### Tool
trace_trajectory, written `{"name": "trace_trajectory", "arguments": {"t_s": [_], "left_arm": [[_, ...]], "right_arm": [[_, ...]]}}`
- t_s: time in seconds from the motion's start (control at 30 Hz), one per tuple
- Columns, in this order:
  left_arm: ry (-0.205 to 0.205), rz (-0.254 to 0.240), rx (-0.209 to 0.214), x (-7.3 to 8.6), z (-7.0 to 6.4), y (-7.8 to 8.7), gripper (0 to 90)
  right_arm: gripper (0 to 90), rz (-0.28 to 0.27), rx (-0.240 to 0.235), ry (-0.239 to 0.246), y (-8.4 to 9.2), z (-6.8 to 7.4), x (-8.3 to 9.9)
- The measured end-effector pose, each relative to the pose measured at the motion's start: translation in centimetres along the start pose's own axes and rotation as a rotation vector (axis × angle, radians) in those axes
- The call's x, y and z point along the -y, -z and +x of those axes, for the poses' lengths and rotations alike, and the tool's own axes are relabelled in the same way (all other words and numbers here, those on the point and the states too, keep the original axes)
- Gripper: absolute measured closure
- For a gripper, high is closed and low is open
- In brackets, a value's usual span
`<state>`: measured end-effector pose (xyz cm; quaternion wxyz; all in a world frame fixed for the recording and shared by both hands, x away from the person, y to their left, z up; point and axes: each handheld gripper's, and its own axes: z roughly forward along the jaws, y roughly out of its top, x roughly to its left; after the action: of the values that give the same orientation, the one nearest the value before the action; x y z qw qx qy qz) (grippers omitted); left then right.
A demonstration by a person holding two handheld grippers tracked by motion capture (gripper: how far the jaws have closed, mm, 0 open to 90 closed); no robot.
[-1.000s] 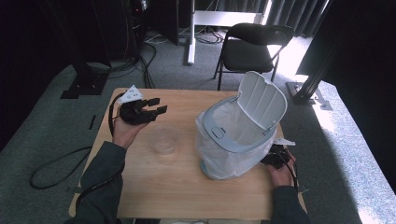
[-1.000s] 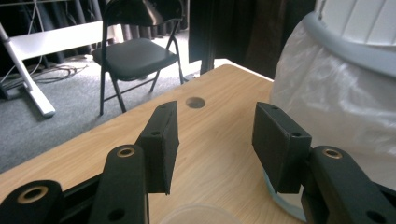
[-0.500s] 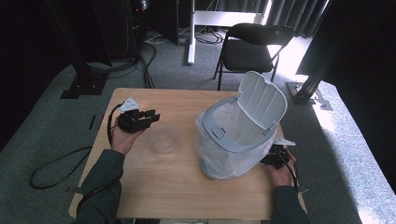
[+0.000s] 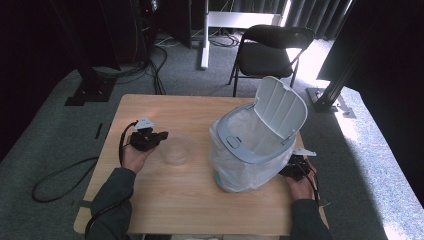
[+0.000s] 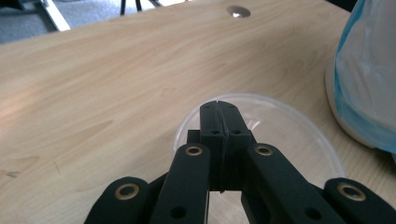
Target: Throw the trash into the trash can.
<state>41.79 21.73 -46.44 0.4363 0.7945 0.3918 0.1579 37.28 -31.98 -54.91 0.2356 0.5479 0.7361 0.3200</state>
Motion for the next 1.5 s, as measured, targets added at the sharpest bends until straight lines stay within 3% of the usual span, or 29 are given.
{"name": "trace_trajectory", "arguments": {"t_s": [0.13,0.47,0.7,0.97,1.2,1.5], "left_arm": [[0.007,0.022,0.012,0.6,0.1,-0.6,90.0],[0.023,0.072,-0.007,1.4,0.8,-1.3,89.9],[0.027,0.069,-0.002,1.6,1.1,-1.2,88.9],[0.068,0.064,-0.009,1.8,2.5,-1.2,86.9],[0.085,0.091,-0.036,1.7,3.3,-2.1,85.0],[0.102,0.114,-0.014,2.4,3.6,-2.4,82.8]], "right_arm": [[16.0,0.0,0.0,0.0,0.0,0.0,0.0],[16.0,0.0,0.0,0.0,0.0,0.0,0.0],[16.1,0.0,0.0,0.001,0.0,0.0,0.0],[16.0,0.001,0.001,0.0,0.0,0.0,0.0],[16.1,0.001,0.001,0.0,0.0,0.0,0.0],[16.1,0.001,0.001,0.0,0.0,0.0,0.0]]}}
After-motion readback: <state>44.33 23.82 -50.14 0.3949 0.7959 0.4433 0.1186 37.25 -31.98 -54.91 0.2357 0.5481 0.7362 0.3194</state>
